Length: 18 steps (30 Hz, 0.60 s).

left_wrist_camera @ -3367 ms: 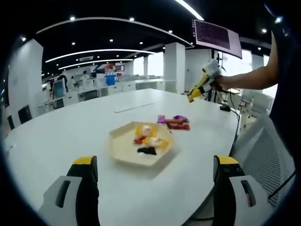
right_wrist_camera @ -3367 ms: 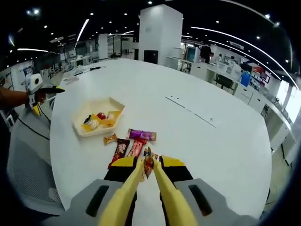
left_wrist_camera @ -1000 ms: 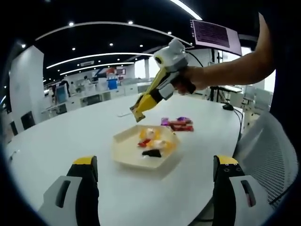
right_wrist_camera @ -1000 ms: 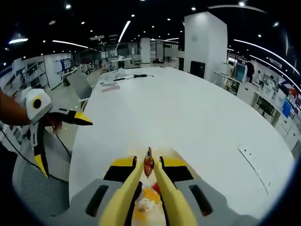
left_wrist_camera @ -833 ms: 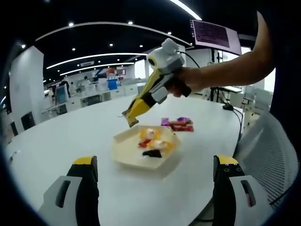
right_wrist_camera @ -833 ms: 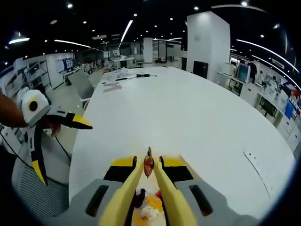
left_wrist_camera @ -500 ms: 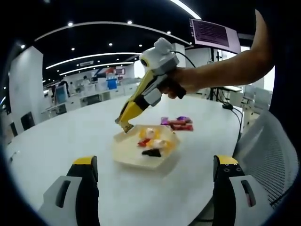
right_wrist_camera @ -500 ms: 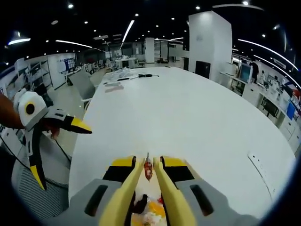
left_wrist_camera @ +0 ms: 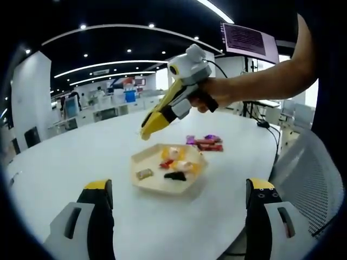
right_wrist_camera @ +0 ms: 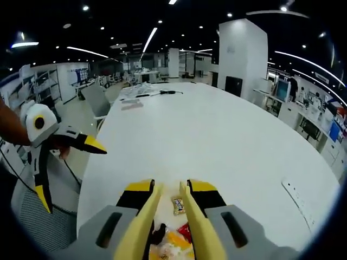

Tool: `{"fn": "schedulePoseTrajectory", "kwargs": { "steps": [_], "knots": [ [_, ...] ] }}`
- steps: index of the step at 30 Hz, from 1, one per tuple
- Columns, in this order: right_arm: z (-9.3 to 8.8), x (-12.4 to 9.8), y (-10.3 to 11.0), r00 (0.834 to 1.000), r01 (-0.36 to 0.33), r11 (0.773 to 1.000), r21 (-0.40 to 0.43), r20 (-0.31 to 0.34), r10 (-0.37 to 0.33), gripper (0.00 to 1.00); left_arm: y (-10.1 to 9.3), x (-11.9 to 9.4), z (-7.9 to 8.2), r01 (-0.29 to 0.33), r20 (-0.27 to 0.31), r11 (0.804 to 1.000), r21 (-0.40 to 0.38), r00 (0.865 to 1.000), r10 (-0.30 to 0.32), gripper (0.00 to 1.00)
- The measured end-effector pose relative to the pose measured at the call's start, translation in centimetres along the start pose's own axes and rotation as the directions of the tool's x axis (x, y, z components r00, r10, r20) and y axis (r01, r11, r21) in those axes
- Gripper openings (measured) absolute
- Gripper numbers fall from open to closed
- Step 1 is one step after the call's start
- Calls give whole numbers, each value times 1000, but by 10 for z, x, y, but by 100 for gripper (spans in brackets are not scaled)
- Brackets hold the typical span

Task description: Place the target food into the container with the food tongs after gripping and lifting it, then release it inside without dropping or visibly crushing the food.

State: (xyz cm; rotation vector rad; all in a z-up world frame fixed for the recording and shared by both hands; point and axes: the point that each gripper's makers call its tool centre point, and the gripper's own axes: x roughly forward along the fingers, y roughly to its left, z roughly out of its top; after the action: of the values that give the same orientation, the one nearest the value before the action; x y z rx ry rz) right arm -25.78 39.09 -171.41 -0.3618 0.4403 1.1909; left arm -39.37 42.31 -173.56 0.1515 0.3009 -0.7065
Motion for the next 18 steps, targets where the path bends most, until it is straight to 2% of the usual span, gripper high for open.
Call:
{"fn": "schedulePoseTrajectory", "kwargs": {
  "steps": [5,9,13,15,18],
  "knots": [
    [0,-9,-3,1000,6,1000,-22,16,-6,24,0,-1,0,-5,0,1000,2,1000,5,99],
    [-4,-19,-8,1000,2,1000,2,23,-2,25,1,-1,0,-5,-2,1000,0,1000,5,99],
    [-17,-27,-4,999,-41,999,10,-11,41,25,0,0,-1,0,-5,1000,-1,1000,0,99],
    [-20,-30,-8,1000,-26,999,-42,-7,25,25,-1,0,-1,3,-7,1000,0,1000,-3,99],
    [-22,-38,-13,1000,-8,999,-40,17,8,25,-2,0,-1,5,-10,1000,1,1000,-5,99]
  ]
}}
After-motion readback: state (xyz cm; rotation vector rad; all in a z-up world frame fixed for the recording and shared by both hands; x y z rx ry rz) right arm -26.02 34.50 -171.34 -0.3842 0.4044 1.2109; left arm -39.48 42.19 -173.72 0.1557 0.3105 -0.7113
